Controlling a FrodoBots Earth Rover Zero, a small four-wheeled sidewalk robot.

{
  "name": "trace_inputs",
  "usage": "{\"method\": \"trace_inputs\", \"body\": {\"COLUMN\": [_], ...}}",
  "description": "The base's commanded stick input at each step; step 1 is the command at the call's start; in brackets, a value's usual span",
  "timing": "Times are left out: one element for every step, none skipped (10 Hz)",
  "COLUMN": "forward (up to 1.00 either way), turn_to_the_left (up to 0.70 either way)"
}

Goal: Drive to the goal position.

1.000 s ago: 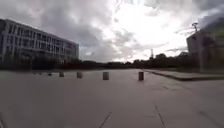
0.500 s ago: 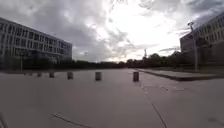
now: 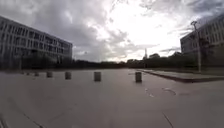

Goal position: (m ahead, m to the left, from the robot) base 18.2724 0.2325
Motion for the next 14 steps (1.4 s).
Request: {"method": "trace_inputs", "body": {"forward": [0.7,0.7,0.7,0.7,0.7,0.7,0.7,0.7,0.7,0.7,0.7,0.7,0.7,0.7], "turn_to_the_left": [0.0,0.0,0.0,0.0,0.0,0.0,0.0,-0.33,-0.35,-0.29,0.0,0.0,0.0,0.0]}}
